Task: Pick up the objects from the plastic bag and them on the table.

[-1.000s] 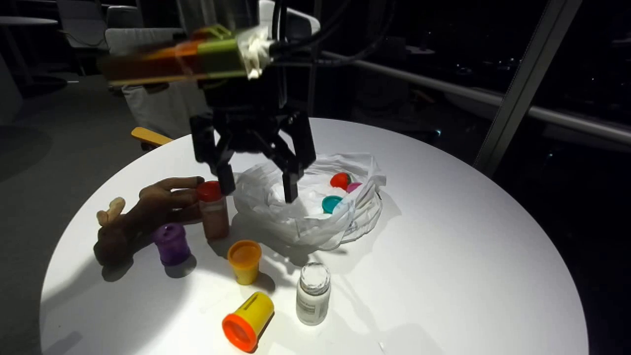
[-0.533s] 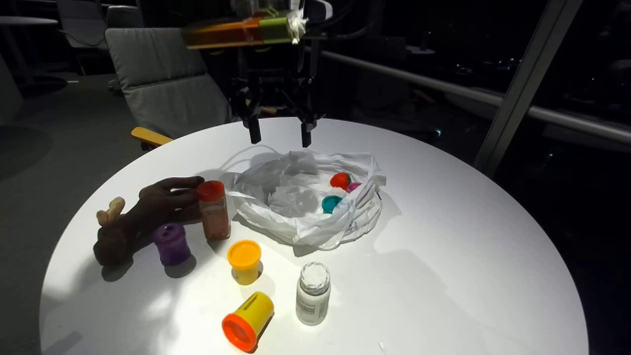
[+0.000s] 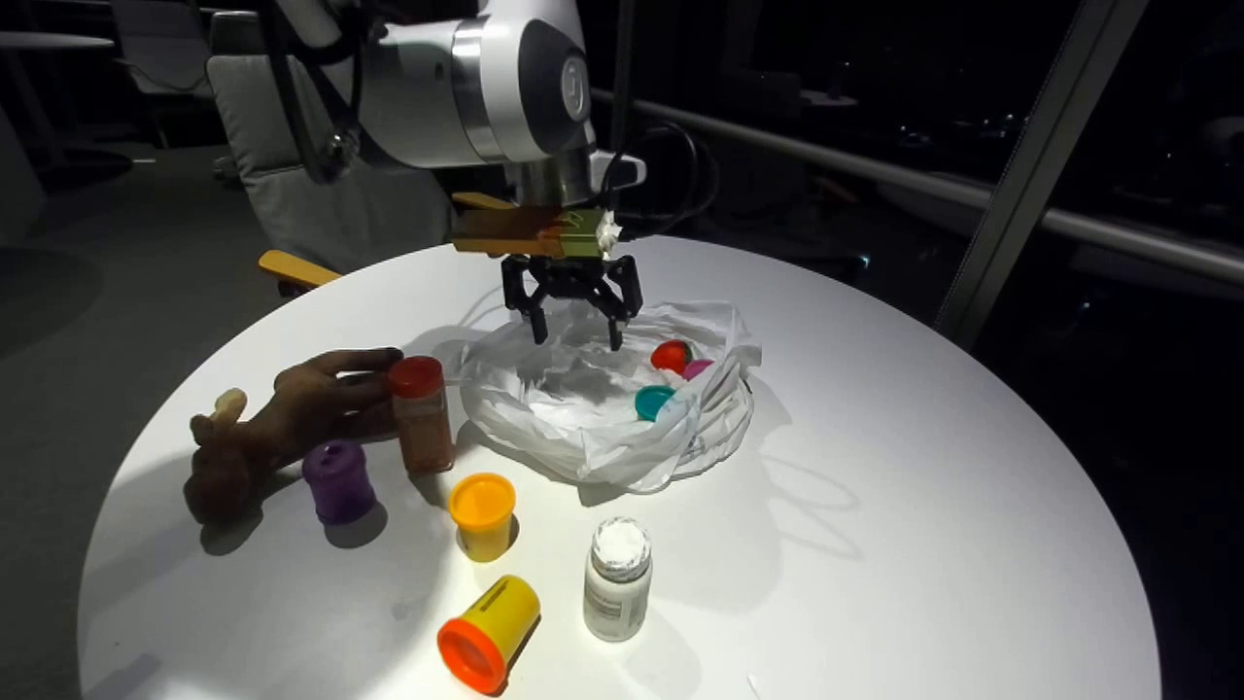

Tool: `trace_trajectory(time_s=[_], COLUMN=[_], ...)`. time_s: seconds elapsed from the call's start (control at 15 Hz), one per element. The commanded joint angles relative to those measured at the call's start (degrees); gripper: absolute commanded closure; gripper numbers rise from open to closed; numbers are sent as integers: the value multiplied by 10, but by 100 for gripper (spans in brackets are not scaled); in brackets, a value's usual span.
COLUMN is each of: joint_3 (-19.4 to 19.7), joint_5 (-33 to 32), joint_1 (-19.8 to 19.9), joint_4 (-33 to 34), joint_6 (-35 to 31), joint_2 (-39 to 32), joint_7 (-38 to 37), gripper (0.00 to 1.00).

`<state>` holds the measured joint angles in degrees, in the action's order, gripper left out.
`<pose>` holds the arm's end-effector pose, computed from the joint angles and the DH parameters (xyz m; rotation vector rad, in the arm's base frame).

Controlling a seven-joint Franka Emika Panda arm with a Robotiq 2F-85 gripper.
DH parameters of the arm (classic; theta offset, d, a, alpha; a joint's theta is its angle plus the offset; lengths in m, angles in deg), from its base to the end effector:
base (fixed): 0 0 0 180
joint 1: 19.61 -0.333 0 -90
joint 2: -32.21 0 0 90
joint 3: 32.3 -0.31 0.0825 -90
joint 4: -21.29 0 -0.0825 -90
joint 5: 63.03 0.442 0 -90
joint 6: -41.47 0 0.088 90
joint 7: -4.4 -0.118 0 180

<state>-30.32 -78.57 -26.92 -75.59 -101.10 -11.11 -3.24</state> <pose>0.7088 0.0668 0.1012 2.9413 0.2688 0.0907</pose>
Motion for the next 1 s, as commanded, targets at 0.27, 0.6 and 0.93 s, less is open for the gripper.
trace_trajectory(time_s=[0.27, 0.6, 0.93], joint_3=[67, 69, 86], joint_5=[-5, 10, 13], joint_1=[-36, -20, -14], joint_4=[116, 173, 216], joint_6=[-7, 36, 34], joint_2=[-67, -113, -148], joint_7=[-48, -49, -88], gripper=[0, 0, 0])
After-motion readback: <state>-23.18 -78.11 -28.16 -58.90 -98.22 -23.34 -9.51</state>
